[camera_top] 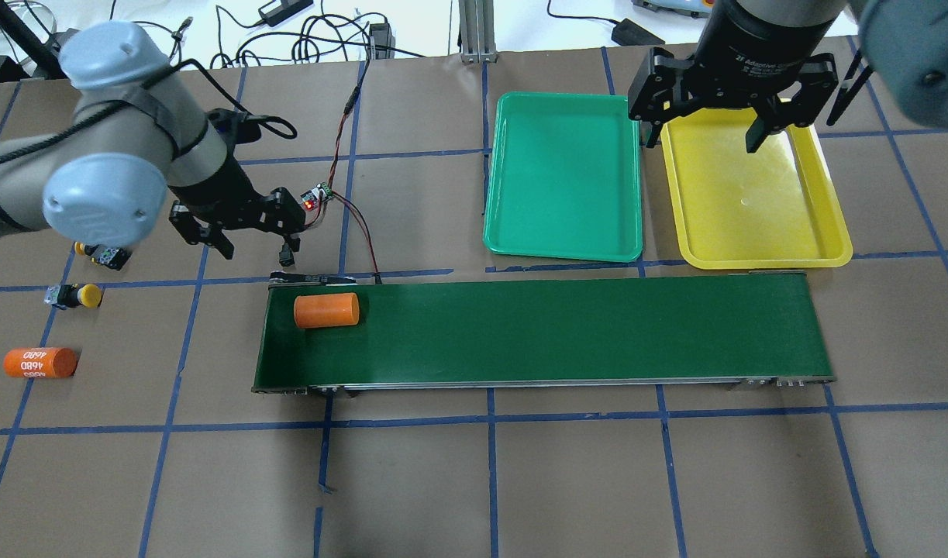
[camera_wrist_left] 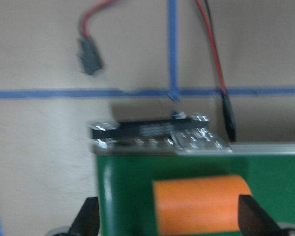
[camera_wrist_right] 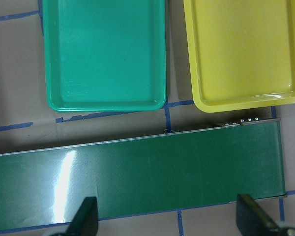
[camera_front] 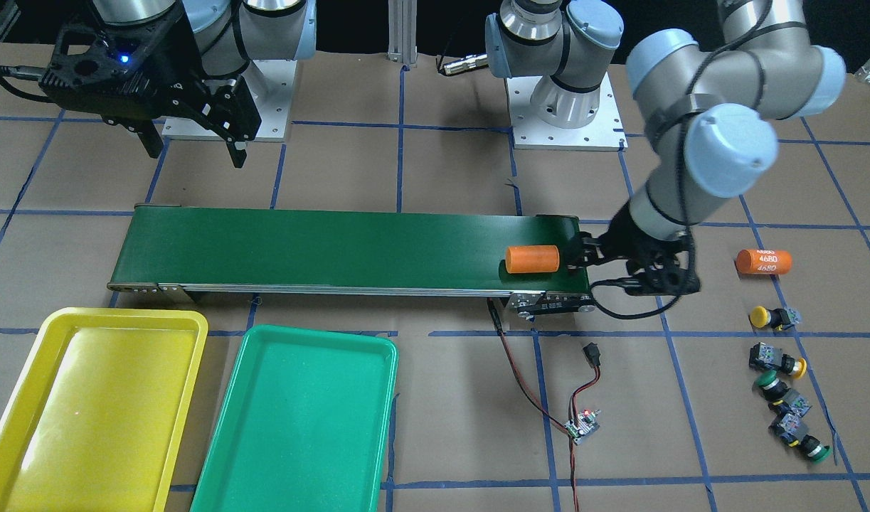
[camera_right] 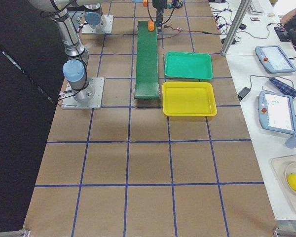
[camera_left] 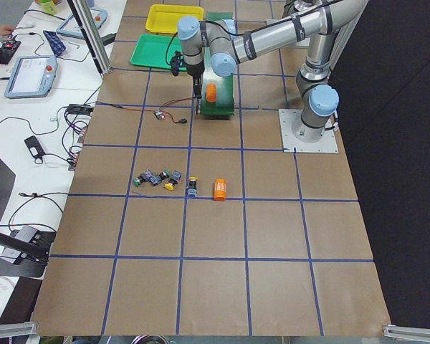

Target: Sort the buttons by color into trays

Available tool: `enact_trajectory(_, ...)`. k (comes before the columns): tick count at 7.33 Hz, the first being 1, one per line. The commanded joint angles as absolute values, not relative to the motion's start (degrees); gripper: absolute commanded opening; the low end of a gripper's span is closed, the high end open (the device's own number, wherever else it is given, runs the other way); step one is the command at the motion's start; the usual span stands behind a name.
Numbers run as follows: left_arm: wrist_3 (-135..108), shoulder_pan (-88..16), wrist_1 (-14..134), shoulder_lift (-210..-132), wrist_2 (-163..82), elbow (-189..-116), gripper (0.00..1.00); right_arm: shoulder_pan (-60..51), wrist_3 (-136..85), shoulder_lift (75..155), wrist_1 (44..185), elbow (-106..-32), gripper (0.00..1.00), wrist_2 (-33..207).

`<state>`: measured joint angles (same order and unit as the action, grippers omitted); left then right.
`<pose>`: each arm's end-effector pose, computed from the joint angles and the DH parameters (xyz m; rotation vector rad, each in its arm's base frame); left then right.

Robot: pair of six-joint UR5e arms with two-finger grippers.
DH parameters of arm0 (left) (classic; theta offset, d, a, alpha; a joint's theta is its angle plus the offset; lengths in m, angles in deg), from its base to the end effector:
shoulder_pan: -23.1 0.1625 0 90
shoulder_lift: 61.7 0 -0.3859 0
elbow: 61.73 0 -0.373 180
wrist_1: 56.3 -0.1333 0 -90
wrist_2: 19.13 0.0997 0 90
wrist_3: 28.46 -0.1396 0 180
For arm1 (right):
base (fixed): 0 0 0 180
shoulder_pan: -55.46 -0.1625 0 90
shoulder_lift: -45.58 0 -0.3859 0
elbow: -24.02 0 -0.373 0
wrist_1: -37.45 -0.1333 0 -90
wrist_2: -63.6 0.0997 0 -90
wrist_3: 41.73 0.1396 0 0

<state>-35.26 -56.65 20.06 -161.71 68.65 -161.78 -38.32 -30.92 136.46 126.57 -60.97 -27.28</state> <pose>-0.0474 -0.5176 0.2648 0.0961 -3.0810 -0.1621 0.1623 -0.4669 0.4563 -0.1932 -3.1284 0.1391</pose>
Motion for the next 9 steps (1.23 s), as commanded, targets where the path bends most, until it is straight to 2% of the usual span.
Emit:
enact_trajectory(1,-51.2,-44.3,23.9,-166.1,69.3,-154.3,1.00,-38.3,-30.9,136.5,126.6,-61.0,1.00,-27.3)
enact_trajectory(3,-65.7,-32.9,19.9,-170.6,72.2,-155.8,1.00,-38.3,-30.9,136.5,126.6,-61.0,1.00,-27.3)
enact_trajectory(5,-68.1,-23.4,19.0,-171.0,78.0,-159.1,1.00,-38.4,-30.9,136.5,126.6,-61.0,1.00,-27.3)
enact_trajectory(8,-73.6,-19.9,12.4,-173.1,79.3,-165.4,1.00,-38.3,-30.9,136.5,126.6,-61.0,1.00,-27.3)
enact_trajectory(9,-74.3,-19.6,6.3,-173.4,79.6,-167.8,1.00,-38.3,-30.9,136.5,126.6,-61.0,1.00,-27.3)
